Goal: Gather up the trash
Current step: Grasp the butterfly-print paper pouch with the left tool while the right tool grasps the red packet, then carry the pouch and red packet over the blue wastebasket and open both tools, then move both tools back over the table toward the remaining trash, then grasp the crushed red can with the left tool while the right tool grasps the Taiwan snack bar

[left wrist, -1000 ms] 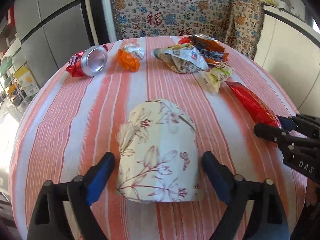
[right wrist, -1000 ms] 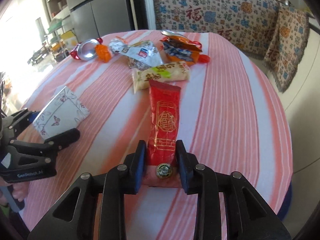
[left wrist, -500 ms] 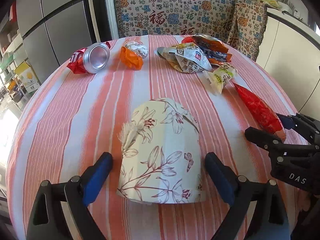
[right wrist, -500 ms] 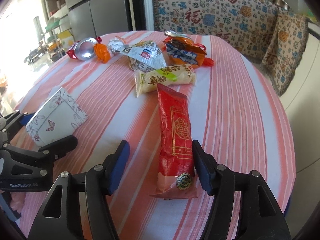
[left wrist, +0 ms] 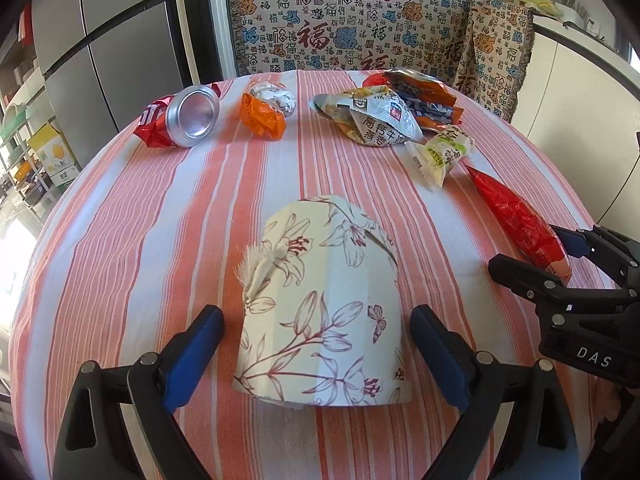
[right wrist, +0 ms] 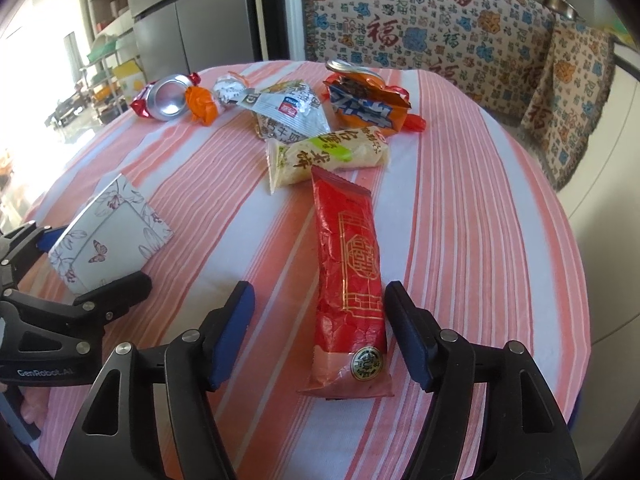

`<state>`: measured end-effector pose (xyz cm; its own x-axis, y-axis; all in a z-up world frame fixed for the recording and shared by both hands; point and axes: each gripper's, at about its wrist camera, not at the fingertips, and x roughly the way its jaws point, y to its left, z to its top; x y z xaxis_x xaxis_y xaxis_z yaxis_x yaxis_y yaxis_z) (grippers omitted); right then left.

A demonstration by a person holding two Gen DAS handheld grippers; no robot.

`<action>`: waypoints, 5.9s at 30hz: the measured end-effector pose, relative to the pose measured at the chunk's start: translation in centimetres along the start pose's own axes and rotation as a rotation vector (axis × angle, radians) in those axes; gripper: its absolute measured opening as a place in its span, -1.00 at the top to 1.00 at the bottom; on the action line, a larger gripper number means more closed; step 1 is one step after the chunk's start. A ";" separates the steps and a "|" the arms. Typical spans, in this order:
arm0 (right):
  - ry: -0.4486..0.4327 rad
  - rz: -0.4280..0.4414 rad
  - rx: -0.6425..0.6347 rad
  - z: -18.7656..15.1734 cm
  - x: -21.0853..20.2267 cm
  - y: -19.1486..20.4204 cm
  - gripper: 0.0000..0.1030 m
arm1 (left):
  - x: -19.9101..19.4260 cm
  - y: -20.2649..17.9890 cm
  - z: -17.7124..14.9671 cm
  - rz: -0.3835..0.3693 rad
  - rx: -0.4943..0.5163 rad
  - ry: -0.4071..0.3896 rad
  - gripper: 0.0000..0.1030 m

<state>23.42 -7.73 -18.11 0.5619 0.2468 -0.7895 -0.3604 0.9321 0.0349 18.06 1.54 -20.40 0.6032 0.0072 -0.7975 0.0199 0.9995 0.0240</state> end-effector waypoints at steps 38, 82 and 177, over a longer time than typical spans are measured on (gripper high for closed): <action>0.250 0.102 -0.002 5.5 -1.3 -2.0 0.74 | -2.6 1.8 2.9 -0.175 0.083 0.049 0.06; 0.106 -0.125 0.696 -12.3 -11.3 -39.5 0.76 | 2.4 -39.3 8.3 -0.641 0.411 0.079 0.08; 0.042 -0.055 0.046 -0.1 -0.2 -1.2 -0.99 | 2.2 15.6 11.7 -0.135 0.003 -0.139 -0.46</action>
<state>23.70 -8.96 -18.02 0.5475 0.1845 -0.8162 -0.2949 0.9554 0.0182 29.08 16.76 -14.73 0.6995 -0.1313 -0.7024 0.1101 0.9910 -0.0757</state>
